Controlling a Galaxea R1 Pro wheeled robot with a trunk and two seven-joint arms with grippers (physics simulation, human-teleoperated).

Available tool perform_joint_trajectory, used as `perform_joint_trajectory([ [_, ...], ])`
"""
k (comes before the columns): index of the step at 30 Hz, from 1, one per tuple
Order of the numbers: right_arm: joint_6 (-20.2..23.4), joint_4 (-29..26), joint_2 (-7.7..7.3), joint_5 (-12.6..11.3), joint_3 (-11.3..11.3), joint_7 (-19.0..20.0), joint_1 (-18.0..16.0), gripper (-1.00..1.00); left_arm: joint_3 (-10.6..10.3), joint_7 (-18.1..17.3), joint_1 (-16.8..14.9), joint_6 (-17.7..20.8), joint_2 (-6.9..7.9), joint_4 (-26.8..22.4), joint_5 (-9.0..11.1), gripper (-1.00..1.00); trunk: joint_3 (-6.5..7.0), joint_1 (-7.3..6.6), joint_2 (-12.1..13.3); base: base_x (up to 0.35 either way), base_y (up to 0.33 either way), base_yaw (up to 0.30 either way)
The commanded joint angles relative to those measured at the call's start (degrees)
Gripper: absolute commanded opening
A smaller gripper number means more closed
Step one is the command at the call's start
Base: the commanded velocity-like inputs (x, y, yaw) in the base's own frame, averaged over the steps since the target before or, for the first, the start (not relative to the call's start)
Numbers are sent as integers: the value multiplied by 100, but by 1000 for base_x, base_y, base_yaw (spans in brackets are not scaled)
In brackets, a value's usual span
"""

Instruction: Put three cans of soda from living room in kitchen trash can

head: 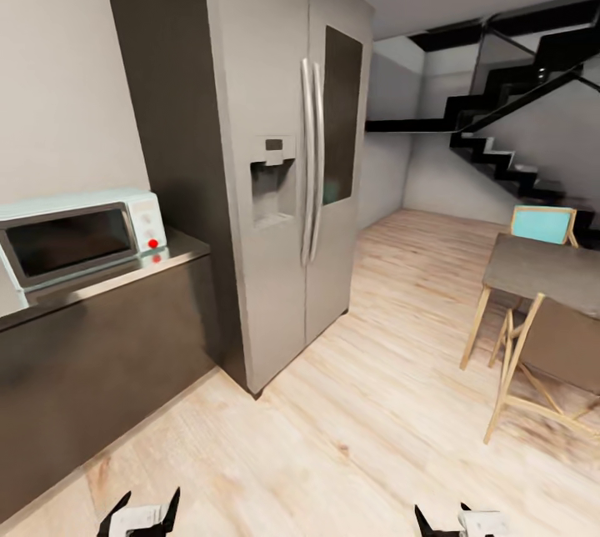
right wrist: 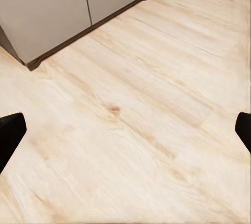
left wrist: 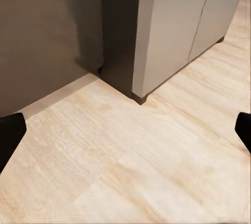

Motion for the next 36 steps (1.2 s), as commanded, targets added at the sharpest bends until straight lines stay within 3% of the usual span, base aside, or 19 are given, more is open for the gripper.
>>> perform_joint_trajectory([
  [1,0,0,0,0,0,0,0,100,5,1,0,0,-3,0,-39,100,0,0,0,0,-286,-248],
  [10,1,0,0,4,0,0,0,100,31,4,0,3,-11,0,-170,100,0,0,0,0,-287,-248],
  [36,0,0,-9,9,0,0,0,100,9,4,0,0,-12,0,-192,100,0,0,0,0,-287,-249],
])
